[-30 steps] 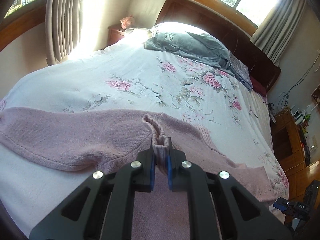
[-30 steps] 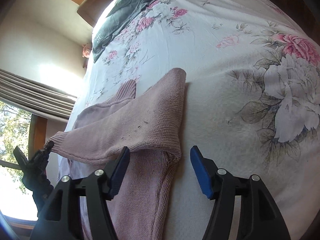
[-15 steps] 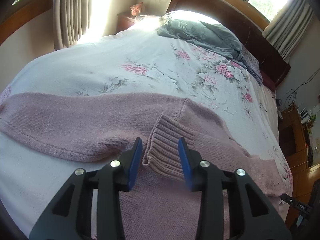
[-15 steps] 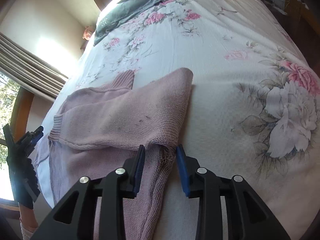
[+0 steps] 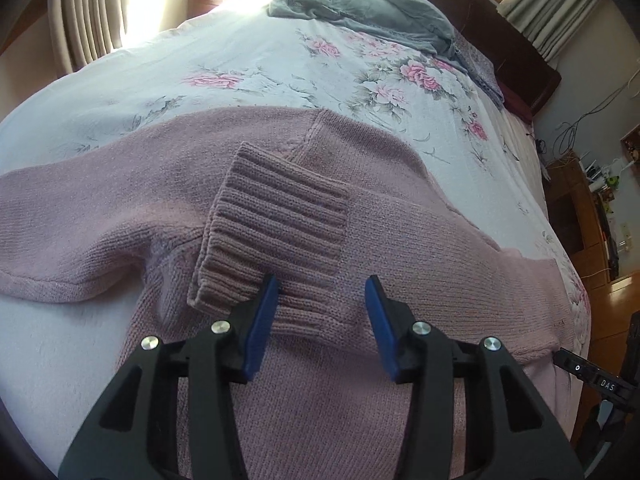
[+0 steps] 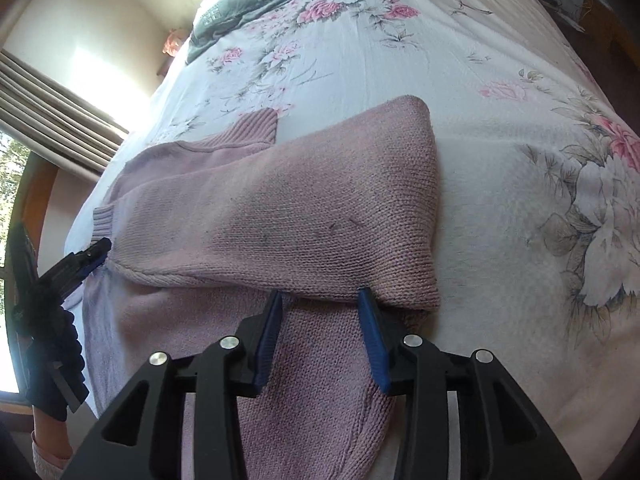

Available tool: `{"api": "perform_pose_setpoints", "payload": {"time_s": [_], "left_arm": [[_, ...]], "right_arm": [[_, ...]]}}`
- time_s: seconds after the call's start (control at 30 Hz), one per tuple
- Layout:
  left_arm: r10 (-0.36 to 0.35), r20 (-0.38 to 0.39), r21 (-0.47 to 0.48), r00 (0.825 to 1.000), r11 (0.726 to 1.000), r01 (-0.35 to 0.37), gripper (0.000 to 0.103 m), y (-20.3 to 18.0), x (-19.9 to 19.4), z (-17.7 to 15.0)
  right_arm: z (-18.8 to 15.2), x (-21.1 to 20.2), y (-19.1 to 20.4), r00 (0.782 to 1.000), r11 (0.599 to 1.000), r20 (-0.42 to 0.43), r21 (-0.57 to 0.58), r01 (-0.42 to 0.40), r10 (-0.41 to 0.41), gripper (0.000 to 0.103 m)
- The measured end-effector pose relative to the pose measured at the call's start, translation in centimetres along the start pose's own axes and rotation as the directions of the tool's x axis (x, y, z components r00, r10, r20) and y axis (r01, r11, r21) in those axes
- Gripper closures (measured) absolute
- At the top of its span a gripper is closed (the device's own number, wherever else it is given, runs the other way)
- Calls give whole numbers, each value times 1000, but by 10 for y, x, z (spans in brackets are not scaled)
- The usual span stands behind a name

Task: Fold small clothes
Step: 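Open the left tool to release the folded sleeve, then grasp the folded sleeve cuff again with the left tool and reposition it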

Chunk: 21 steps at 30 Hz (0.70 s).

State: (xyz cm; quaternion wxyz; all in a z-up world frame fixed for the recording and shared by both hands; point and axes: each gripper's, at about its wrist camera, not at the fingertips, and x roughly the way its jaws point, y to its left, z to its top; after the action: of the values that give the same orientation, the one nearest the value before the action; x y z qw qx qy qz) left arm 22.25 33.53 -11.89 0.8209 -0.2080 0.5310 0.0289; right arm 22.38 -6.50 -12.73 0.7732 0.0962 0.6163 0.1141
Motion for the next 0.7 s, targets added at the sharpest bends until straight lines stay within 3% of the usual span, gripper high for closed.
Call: {"api": "perform_pose_setpoints", "payload": {"time_s": [0.1, 0.17, 0.23, 0.4, 0.53, 0.7], "left_arm": [[-42, 13, -17, 999, 999, 42, 55, 7, -21, -1], [-76, 55, -30, 996, 997, 77, 41, 21, -44, -5], [-61, 82, -53, 995, 996, 66, 39, 45, -64, -10], [49, 98, -204, 994, 979, -28, 39, 151, -99, -29], [159, 99, -361, 982, 925, -114, 39, 247, -122, -43], [211, 128, -529, 969, 841, -113, 39, 342, -138, -44]], "right_arm": [[-1, -17, 10, 1000, 1000, 21, -4, 2, -2, 58], [-7, -35, 25, 998, 999, 56, -32, -37, 39, 50], [-17, -48, 43, 996, 995, 73, -82, -49, 55, 42], [-46, -49, 82, 996, 986, 54, -155, -62, 71, 42], [-68, -34, 105, 997, 982, 19, -172, -76, 80, 42], [-85, -8, 124, 997, 982, -25, -168, -81, 78, 42]]}}
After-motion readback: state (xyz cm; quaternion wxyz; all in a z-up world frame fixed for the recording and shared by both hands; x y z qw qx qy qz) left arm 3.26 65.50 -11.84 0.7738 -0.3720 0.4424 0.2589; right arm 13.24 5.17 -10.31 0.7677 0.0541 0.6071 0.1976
